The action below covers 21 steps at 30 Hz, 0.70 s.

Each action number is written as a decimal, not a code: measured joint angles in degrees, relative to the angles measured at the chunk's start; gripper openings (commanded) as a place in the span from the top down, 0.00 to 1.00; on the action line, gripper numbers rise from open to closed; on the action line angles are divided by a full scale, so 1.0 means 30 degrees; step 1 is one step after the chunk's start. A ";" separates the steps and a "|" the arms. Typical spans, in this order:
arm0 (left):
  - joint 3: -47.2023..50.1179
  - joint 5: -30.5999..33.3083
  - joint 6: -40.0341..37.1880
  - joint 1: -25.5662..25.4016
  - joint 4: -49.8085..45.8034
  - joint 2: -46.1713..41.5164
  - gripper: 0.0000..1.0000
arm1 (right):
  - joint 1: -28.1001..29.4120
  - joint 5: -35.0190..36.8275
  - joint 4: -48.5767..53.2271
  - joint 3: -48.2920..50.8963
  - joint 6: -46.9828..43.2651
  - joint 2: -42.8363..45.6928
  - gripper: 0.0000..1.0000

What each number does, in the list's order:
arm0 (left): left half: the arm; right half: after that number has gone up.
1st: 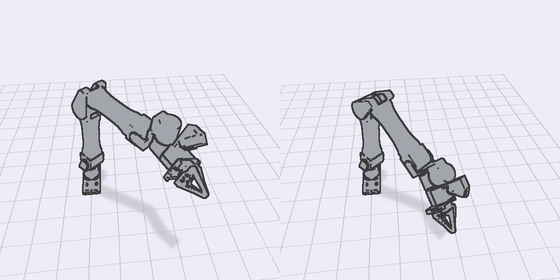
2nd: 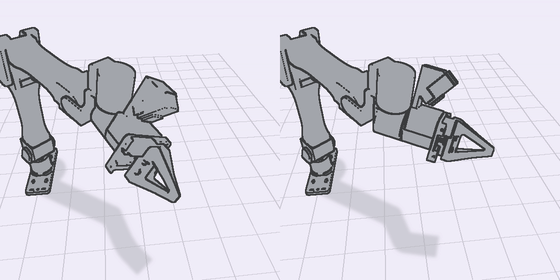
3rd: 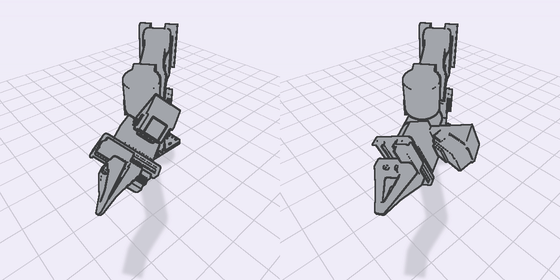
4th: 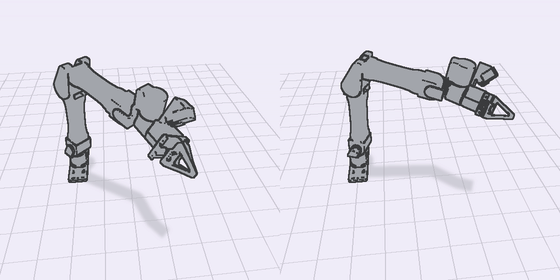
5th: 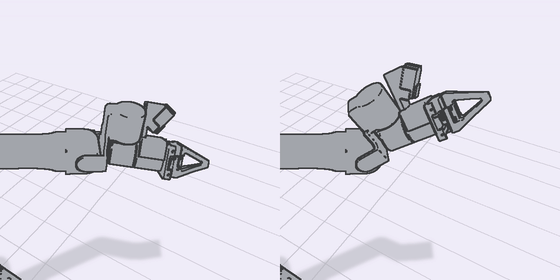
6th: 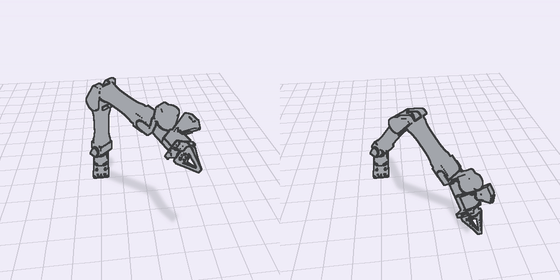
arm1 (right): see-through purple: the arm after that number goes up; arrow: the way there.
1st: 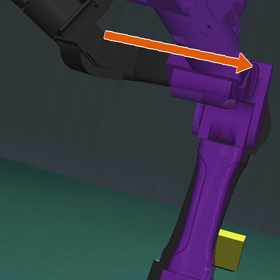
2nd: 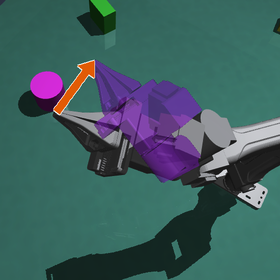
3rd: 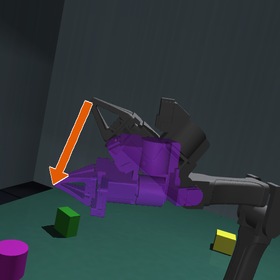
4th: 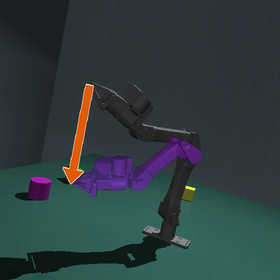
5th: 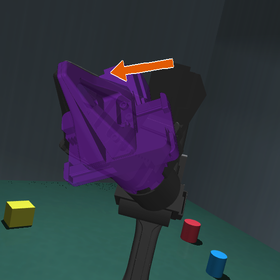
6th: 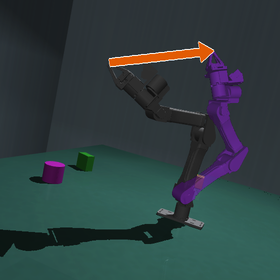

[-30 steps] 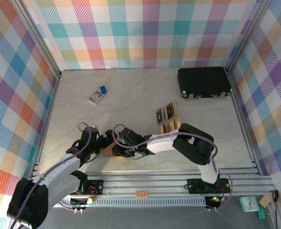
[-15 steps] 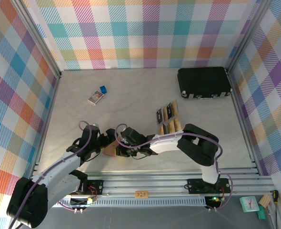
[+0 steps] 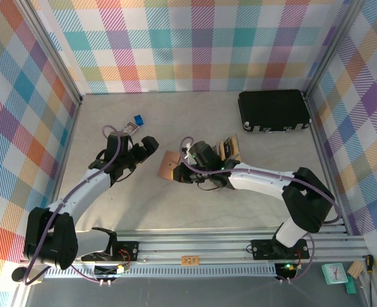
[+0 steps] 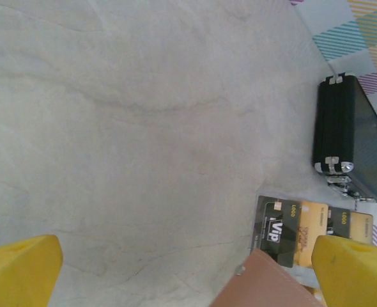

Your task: Put the credit cards into the card holder

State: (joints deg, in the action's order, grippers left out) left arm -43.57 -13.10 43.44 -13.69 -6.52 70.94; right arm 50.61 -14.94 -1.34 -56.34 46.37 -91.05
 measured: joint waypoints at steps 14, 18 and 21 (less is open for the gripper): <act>-0.0889 -0.6382 -0.0204 0.0619 0.4269 0.1581 0.02 | -0.3519 -0.6309 0.1851 -0.2521 -0.1843 0.1122 1.00; -0.0889 -0.7300 0.1049 0.0619 0.6302 0.1974 0.08 | -0.3621 -0.7359 0.1843 -0.3009 -0.1829 0.1122 1.00; -0.0889 -0.7817 0.2149 0.0619 0.7949 0.2259 0.13 | -0.3621 -0.7832 0.1851 -0.3016 -0.1785 0.1115 1.00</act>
State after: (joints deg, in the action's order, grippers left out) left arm -46.24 -36.56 49.89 -11.84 17.32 77.71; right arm 39.75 -38.44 4.21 -65.39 41.01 -87.70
